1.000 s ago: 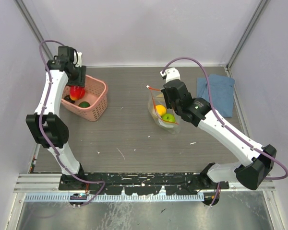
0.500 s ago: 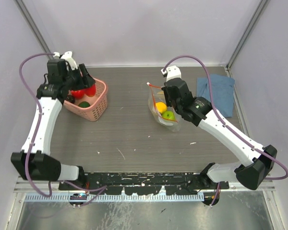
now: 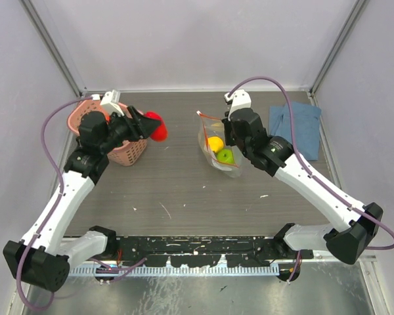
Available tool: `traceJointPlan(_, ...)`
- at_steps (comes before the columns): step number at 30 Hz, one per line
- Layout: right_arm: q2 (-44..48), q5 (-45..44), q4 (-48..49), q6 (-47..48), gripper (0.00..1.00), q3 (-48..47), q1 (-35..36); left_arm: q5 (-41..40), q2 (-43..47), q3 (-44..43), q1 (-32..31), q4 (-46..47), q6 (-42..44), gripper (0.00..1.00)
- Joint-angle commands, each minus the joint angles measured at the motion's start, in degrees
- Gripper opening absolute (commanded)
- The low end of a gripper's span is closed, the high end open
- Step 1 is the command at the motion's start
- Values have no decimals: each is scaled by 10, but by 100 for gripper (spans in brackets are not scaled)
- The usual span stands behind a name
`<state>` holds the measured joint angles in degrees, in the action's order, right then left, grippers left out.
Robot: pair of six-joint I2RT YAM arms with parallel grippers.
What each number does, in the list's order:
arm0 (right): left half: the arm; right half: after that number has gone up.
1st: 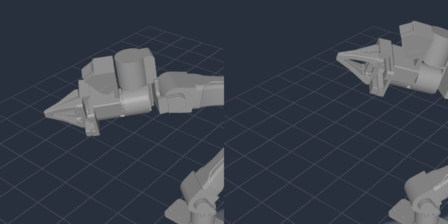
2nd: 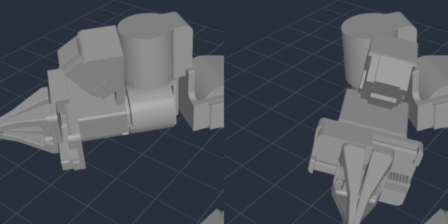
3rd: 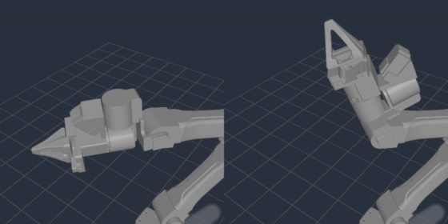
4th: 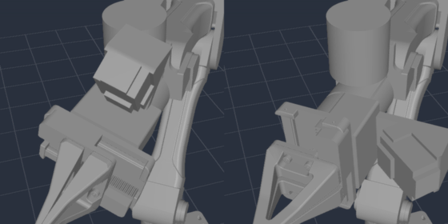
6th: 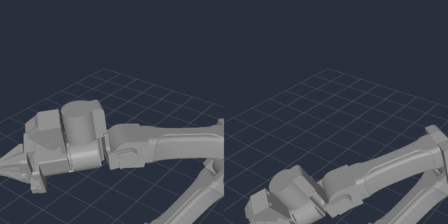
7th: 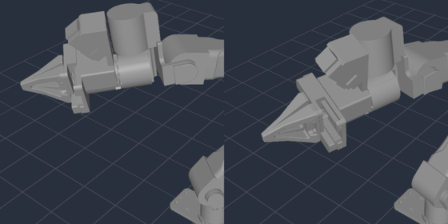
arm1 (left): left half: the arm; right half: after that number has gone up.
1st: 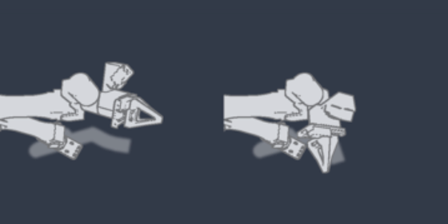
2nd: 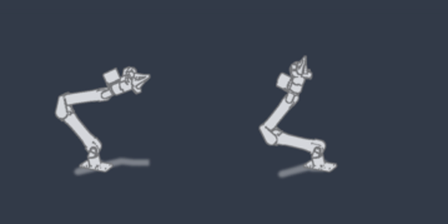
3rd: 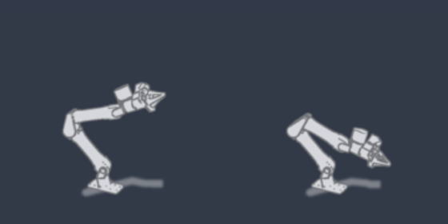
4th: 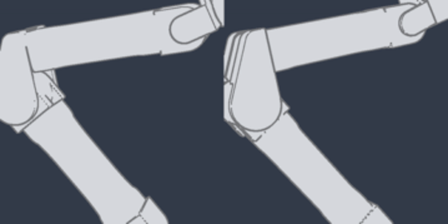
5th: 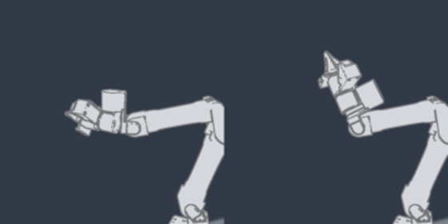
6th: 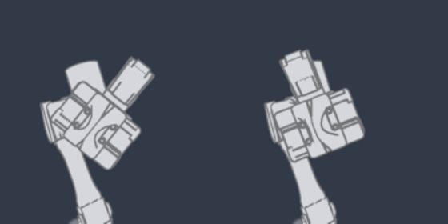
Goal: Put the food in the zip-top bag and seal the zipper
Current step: Place the fake fruit in the zipper food storage bag.
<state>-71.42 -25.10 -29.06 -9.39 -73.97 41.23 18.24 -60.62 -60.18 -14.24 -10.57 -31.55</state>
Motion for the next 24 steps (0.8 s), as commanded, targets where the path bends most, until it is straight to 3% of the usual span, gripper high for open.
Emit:
traceJointPlan(1,14,21,49,-23,0,2,-1,-17,38,35,-52,165,-66,30)
traceJointPlan(19,7,62,74,-49,0,31,0,-154,1,124,-249,421,-99,29)
traceJointPlan(24,12,58,74,-50,0,32,0,-177,-33,117,-285,443,-83,29)
